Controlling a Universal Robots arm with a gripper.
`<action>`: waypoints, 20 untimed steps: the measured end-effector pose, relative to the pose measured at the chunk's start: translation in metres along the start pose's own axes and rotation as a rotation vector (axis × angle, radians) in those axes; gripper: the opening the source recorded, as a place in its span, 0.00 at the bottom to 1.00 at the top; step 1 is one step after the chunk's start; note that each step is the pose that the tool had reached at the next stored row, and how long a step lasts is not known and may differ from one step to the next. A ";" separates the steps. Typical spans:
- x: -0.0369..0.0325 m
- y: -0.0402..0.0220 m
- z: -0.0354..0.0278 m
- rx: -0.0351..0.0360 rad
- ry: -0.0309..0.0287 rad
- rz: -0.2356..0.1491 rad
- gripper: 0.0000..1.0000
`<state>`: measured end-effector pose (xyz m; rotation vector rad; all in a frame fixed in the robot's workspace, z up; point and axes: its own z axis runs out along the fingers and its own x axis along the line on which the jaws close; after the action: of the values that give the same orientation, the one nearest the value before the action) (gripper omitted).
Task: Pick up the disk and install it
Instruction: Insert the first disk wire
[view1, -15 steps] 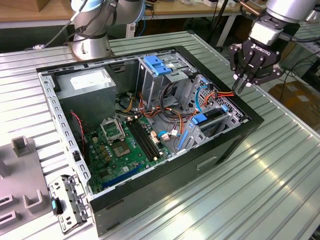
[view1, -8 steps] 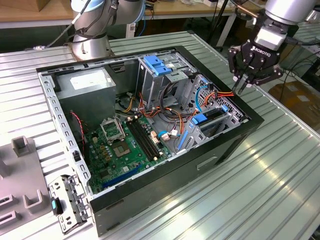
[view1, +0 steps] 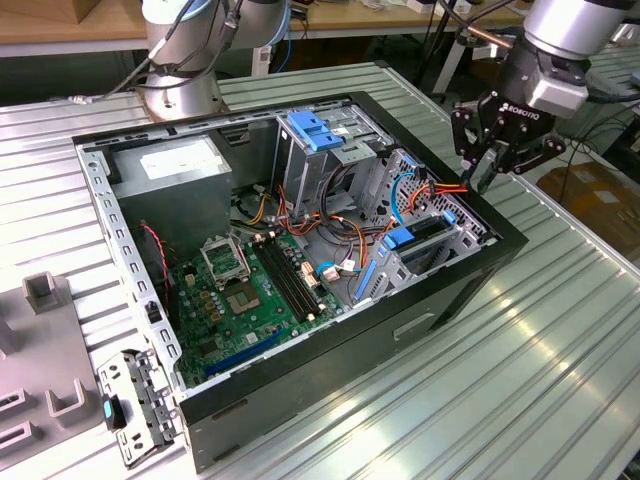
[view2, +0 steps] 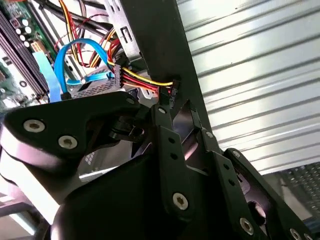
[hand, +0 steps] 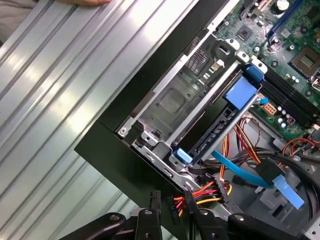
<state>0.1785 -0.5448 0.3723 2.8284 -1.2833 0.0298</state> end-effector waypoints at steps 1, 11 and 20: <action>0.0000 -0.0005 0.0004 0.0002 0.0002 -0.008 0.31; -0.0008 -0.0024 0.0038 0.0050 0.0006 -0.101 0.24; -0.0063 0.0043 -0.0040 0.0041 0.0015 -0.101 0.16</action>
<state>0.1711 -0.5428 0.3762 2.8918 -1.1392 0.0317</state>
